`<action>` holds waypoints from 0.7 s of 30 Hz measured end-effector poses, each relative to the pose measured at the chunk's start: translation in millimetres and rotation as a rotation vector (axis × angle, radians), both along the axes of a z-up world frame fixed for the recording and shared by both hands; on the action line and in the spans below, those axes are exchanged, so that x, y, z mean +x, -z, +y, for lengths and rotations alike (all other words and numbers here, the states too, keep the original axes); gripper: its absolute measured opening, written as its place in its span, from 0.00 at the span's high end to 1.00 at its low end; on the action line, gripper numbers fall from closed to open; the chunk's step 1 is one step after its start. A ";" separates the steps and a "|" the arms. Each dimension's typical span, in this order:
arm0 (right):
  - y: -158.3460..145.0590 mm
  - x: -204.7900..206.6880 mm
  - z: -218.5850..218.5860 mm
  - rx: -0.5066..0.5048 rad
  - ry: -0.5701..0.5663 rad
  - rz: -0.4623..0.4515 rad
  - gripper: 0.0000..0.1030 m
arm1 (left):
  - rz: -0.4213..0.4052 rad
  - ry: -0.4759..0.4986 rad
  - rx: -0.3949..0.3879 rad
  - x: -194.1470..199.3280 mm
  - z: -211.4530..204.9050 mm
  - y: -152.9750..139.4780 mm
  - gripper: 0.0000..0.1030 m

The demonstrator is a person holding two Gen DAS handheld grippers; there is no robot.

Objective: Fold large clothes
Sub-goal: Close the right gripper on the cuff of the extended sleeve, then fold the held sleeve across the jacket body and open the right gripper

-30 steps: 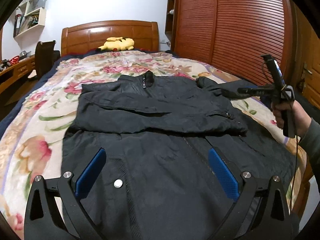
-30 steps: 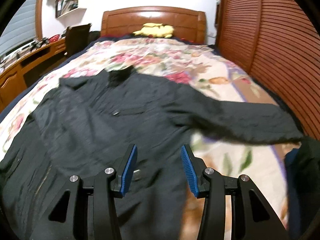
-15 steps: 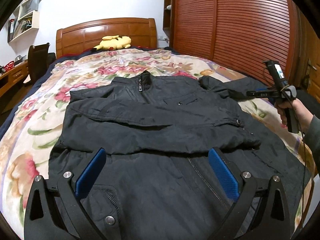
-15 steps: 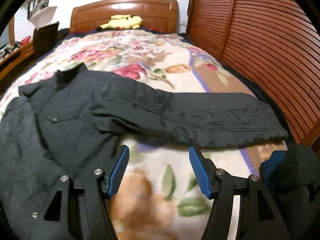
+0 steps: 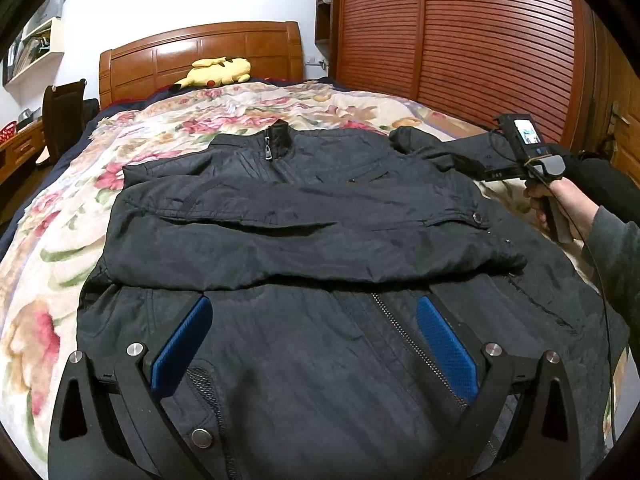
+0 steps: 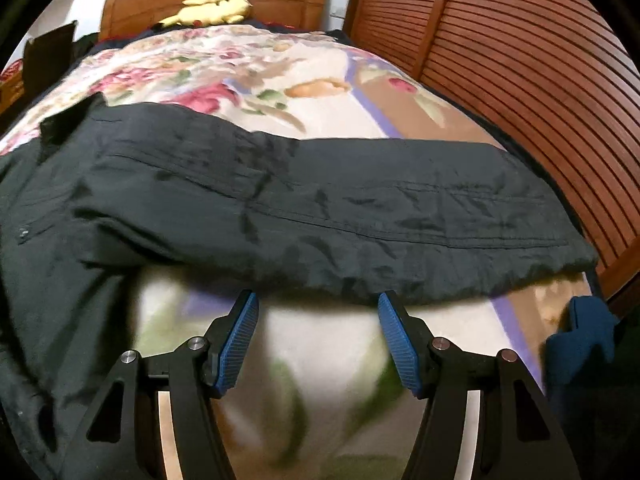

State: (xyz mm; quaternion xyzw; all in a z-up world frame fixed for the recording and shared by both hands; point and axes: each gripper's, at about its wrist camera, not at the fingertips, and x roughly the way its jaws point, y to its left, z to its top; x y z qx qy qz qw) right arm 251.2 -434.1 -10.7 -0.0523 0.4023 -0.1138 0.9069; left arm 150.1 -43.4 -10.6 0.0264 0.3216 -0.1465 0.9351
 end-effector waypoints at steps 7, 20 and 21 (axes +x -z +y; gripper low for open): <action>-1.9 10.4 -14.4 -0.044 0.060 -0.048 0.59 | -0.005 -0.011 -0.002 -1.0 1.1 1.1 0.01; -84.9 -59.0 55.0 -0.082 -0.131 -0.298 0.94 | -0.031 -0.016 -0.031 -11.1 12.5 -10.5 0.01; -93.9 -69.2 68.7 -0.081 -0.163 -0.320 0.94 | -0.034 -0.017 -0.035 -12.6 14.8 -11.8 0.01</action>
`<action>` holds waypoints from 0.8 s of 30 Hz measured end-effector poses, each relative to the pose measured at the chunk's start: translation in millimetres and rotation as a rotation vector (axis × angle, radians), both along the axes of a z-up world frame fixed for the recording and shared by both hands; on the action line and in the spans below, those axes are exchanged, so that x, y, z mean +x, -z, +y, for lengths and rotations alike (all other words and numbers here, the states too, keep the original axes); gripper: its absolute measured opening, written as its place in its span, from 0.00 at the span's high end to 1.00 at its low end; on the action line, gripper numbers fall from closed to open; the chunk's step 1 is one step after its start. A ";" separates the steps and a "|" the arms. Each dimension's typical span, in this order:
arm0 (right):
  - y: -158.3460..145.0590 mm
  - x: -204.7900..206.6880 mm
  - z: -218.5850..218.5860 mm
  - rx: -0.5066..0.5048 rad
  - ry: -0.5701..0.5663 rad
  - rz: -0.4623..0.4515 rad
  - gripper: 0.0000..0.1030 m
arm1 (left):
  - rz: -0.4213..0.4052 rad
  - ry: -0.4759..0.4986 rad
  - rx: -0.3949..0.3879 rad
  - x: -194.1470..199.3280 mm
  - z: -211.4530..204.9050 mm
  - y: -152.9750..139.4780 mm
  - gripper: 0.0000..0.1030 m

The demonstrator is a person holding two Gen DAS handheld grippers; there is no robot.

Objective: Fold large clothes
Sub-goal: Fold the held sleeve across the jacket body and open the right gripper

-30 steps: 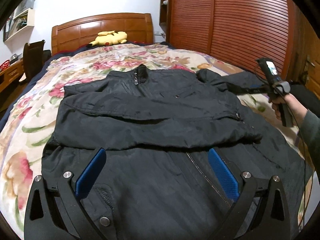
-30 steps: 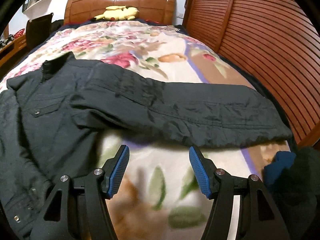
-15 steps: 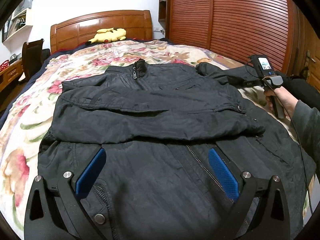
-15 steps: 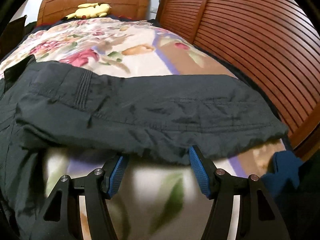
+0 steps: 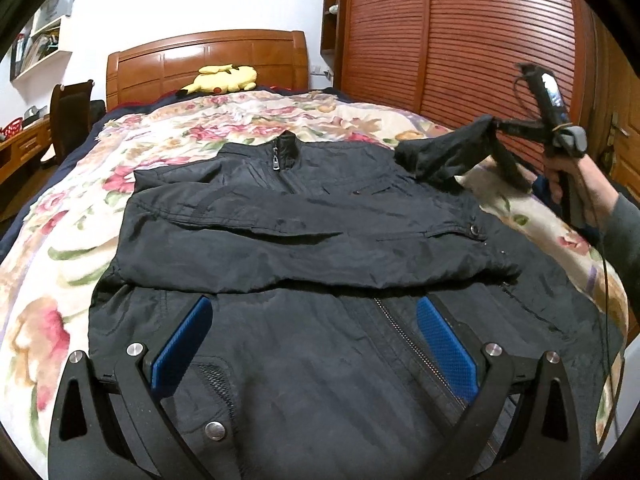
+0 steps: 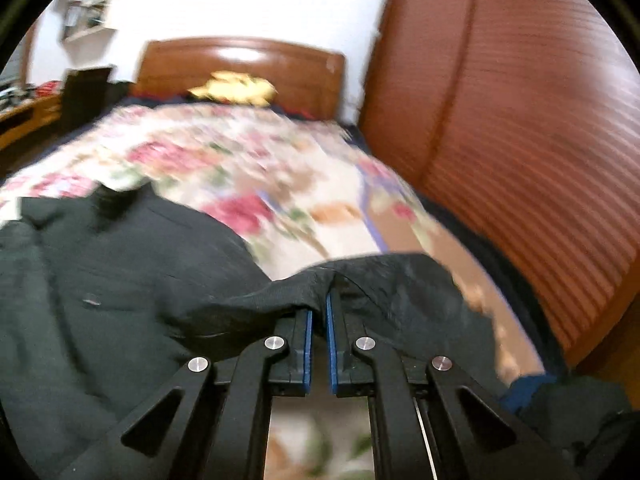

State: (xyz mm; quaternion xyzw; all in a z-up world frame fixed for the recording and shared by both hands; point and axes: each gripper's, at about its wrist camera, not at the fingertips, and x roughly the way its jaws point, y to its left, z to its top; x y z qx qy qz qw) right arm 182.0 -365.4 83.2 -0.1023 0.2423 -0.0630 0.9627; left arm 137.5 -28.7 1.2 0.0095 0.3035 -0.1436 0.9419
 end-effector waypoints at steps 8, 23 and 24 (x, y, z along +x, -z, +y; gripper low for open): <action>5.4 -53.7 109.5 0.005 -0.240 0.074 0.94 | -0.016 -0.023 -0.012 -5.0 11.3 -5.1 0.01; 22.8 -55.3 131.4 -0.002 -0.251 0.261 0.82 | -0.014 -0.018 -0.009 -6.7 13.5 -2.4 0.01; 20.7 -59.9 132.7 -0.005 -0.256 0.266 0.82 | -0.016 -0.017 -0.006 -7.0 13.1 -2.2 0.01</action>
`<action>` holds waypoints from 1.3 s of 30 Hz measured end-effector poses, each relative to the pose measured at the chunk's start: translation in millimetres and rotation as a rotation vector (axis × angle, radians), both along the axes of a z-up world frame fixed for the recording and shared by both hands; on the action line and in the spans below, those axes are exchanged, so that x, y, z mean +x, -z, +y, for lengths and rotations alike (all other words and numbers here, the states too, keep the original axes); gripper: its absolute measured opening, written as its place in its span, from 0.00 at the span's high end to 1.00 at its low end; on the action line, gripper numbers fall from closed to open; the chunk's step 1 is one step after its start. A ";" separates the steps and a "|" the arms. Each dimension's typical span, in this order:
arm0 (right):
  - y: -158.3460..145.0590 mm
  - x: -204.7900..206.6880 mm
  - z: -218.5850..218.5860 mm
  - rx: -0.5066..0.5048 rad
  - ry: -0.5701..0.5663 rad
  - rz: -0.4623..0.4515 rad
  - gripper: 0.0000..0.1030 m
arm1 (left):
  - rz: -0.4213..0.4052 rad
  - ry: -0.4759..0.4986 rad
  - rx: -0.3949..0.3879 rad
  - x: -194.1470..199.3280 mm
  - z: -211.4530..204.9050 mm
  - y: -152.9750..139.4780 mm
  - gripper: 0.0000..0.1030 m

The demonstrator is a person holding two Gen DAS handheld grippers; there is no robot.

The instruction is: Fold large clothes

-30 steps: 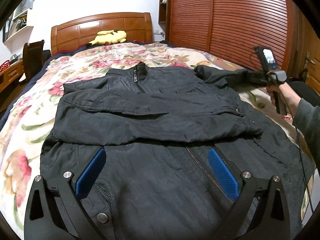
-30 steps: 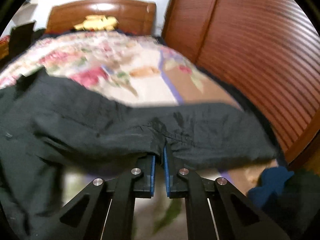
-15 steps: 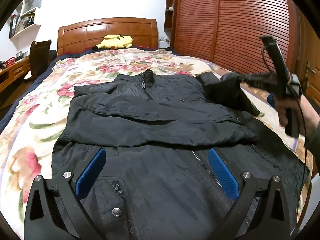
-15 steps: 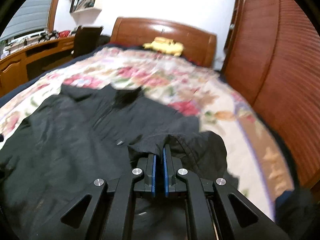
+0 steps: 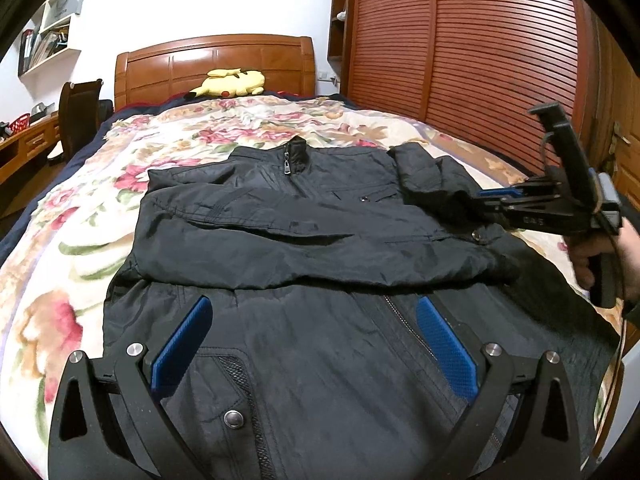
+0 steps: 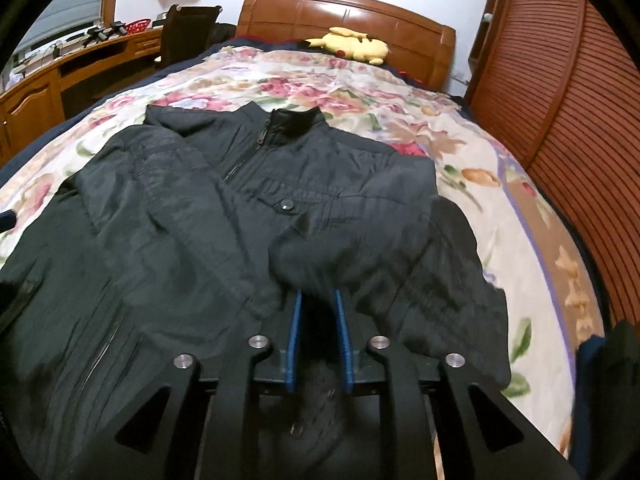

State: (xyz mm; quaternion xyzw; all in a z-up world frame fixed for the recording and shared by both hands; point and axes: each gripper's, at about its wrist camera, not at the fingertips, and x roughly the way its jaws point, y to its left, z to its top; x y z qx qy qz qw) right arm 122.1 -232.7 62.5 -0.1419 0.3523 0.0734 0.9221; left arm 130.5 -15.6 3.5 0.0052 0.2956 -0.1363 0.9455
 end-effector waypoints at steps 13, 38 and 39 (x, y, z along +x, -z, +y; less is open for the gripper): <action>-60.8 -32.5 -30.2 0.027 0.071 -0.147 0.35 | -0.016 0.003 0.007 -6.1 -2.3 -1.8 0.01; 50.9 61.7 -115.2 0.206 0.426 0.127 0.35 | 0.001 0.012 0.034 -4.0 -9.0 5.2 0.01; 51.5 61.4 -113.9 0.213 0.427 0.128 0.35 | 0.002 0.012 0.034 -4.0 -9.0 5.2 0.01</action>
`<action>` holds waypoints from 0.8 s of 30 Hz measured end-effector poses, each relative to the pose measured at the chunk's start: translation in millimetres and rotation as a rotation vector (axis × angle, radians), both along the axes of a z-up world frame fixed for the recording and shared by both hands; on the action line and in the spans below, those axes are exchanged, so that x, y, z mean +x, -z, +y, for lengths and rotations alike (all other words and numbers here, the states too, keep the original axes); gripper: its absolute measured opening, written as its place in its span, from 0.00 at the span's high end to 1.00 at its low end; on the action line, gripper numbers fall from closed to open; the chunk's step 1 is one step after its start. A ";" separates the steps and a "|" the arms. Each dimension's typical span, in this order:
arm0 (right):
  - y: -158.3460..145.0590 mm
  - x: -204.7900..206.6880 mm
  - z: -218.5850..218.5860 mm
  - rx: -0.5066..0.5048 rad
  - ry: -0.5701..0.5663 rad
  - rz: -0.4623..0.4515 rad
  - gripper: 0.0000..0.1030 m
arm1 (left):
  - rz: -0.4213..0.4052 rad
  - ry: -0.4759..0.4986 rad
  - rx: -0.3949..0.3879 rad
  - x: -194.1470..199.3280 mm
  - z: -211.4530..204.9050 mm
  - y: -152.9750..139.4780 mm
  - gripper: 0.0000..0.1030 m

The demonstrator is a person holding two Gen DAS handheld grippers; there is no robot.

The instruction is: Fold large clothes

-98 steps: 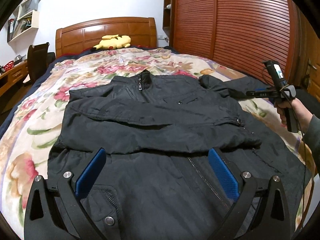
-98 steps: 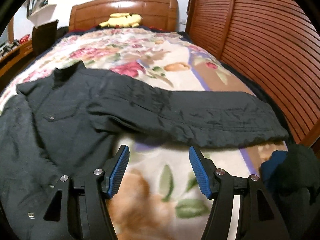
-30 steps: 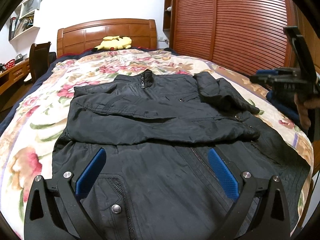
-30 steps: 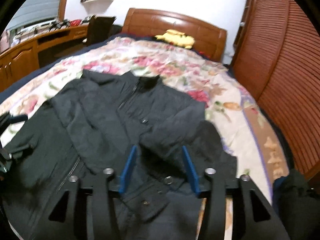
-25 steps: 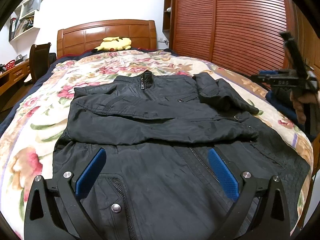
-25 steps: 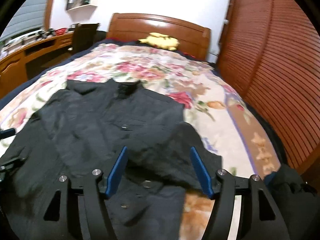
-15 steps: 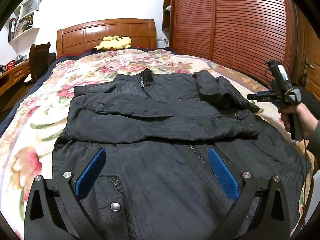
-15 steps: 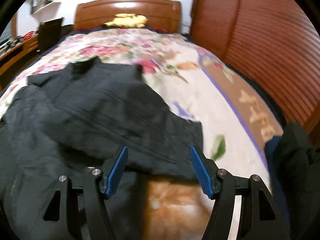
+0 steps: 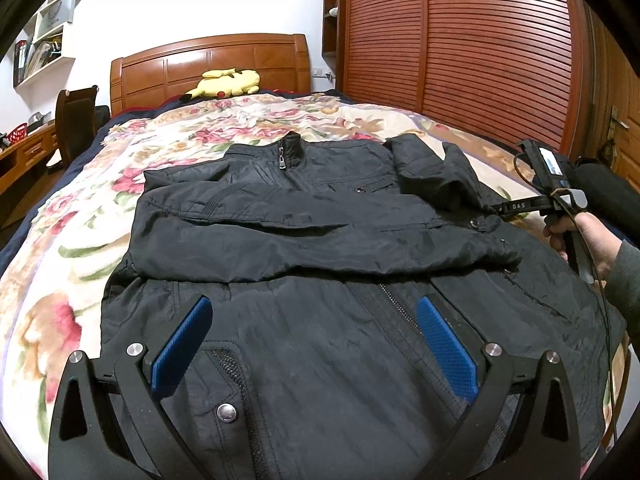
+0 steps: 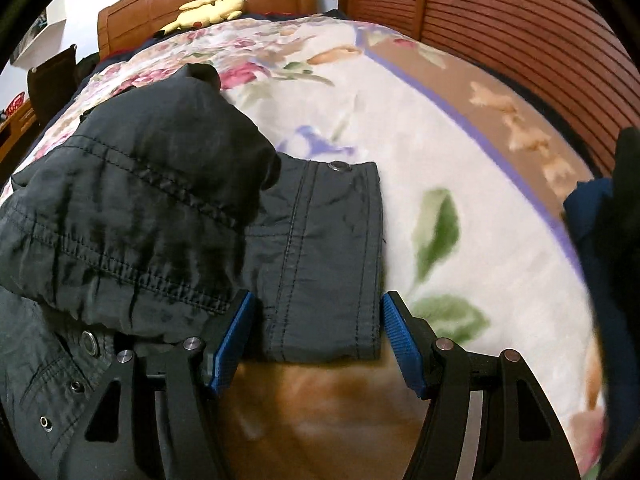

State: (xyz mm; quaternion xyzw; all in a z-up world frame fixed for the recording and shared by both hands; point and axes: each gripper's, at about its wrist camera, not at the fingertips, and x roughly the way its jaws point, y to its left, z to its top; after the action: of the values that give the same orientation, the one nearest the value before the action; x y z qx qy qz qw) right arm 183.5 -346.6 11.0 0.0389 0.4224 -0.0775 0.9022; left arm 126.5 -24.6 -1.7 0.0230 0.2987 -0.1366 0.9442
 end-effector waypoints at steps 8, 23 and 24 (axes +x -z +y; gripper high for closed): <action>2.9 6.1 -15.2 0.021 -0.048 0.009 0.54 | 0.000 0.001 0.003 -0.3 0.0 0.3 0.01; -112.7 -51.2 69.4 -0.279 -0.197 -0.245 0.89 | -0.032 -0.013 -0.019 -22.4 21.8 -12.0 0.01; -122.4 -56.2 78.8 -0.281 -0.213 -0.272 0.89 | -0.038 -0.016 -0.019 -25.7 25.4 -13.8 0.01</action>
State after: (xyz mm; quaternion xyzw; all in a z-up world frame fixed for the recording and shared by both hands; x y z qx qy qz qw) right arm 127.3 -267.8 133.3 -0.1220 0.2835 -0.0338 0.9506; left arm 100.8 0.8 12.0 0.0142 0.2797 -0.1313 0.9510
